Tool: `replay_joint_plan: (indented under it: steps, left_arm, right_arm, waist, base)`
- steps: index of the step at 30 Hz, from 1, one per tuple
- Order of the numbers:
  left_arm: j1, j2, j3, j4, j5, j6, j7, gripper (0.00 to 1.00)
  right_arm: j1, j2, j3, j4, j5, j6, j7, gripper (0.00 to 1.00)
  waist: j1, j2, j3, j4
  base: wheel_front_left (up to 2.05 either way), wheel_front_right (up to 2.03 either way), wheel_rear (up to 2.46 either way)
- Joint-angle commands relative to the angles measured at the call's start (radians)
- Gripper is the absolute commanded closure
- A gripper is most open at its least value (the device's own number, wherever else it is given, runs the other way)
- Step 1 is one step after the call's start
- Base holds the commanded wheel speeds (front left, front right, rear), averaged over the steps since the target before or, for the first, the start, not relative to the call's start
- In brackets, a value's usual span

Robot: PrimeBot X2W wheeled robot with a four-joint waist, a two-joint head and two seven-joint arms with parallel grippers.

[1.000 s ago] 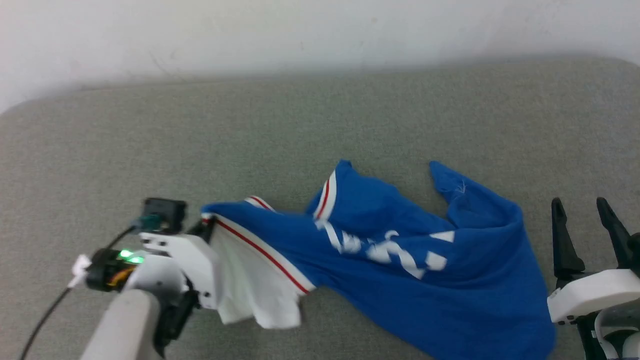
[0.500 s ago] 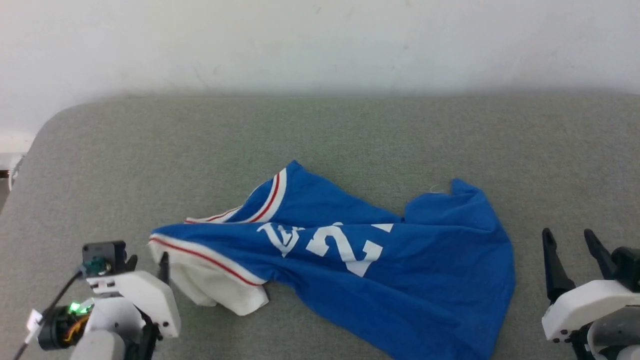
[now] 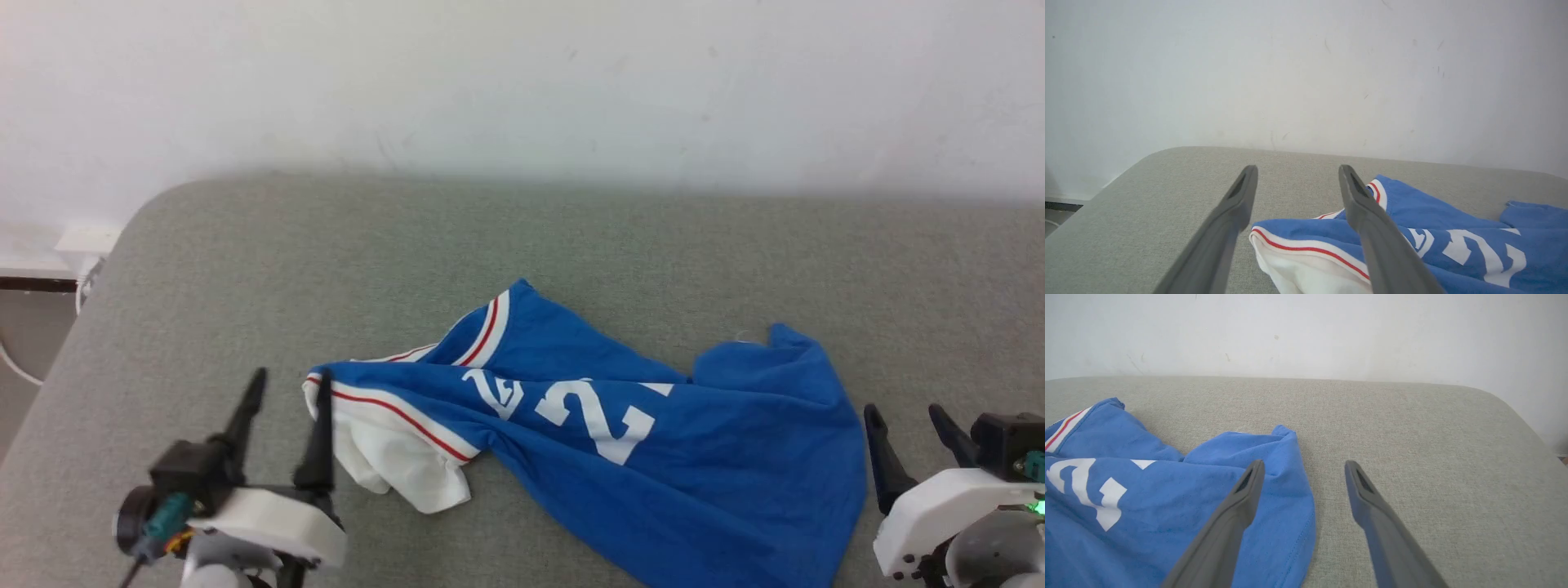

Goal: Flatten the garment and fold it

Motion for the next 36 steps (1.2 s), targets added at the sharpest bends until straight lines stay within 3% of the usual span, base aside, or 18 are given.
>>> replay_joint_plan:
  steps: [1, 7, 13, 24, 25, 26, 31, 36]
  left_arm:
    - [0.024, -0.003, -0.014, -0.021, 0.024, -0.026, -0.016, 0.0]
    - [0.081, -0.042, -0.01, -0.133, 0.101, -0.051, -0.023, 0.0]
    - [0.103, -0.078, -0.031, -0.149, 0.155, -0.076, -0.023, 0.0]
    - [0.066, -0.115, -0.053, -0.132, 0.183, -0.1, -0.023, 0.0]
    - [0.065, -0.116, -0.051, -0.131, 0.184, -0.101, -0.023, 0.0]
    - [0.065, -0.118, -0.048, -0.131, 0.184, -0.102, -0.023, 0.0]
    - [0.077, -0.12, -0.033, -0.116, 0.187, -0.106, -0.023, 0.0]
    - [0.096, -0.118, -0.023, -0.102, 0.19, -0.109, -0.023, 0.0]
  right_arm:
    - [0.0, -0.014, 0.003, 0.011, 0.019, -0.001, 0.031, 0.0]
    - [-0.043, -0.091, 0.013, 0.057, 0.052, -0.001, 0.183, 0.0]
    - [-0.098, -0.154, 0.057, 0.134, 0.119, -0.001, 0.362, 0.0]
    - [-0.167, -0.18, 0.065, 0.312, 0.098, -0.001, 0.464, 0.0]
    - [-0.166, -0.175, 0.073, 0.317, 0.106, -0.001, 0.467, 0.82]
    - [-0.163, -0.173, 0.085, 0.318, 0.112, -0.001, 0.472, 1.0]
    - [-0.131, -0.182, 0.158, 0.248, 0.159, -0.001, 0.497, 1.0]
    - [-0.059, -0.178, 0.287, 0.072, 0.291, -0.001, 0.594, 1.0]
  waist:
    - [0.0001, 0.0, -0.016, 0.028]
    - [0.0001, 0.0, -0.009, 0.077]
    - [0.0001, 0.0, 0.019, 0.125]
    - [0.0001, 0.0, 0.063, 0.189]
    - [0.0001, 0.0, 0.064, 0.189]
    - [0.0001, 0.0, 0.065, 0.188]
    - [0.0001, 0.0, 0.039, 0.162]
    - [0.0001, 0.0, -0.018, 0.12]
  base:
    - [0.0, 0.0, 0.0]
    - [0.0, 0.0, 0.0]
    - [0.0, 0.0, 0.0]
    - [0.0, 0.0, 0.0]
    - [0.0, 0.0, 0.0]
    - [0.0, 0.0, 0.0]
    - [0.0, 0.0, 0.0]
    - [0.0, 0.0, 0.0]
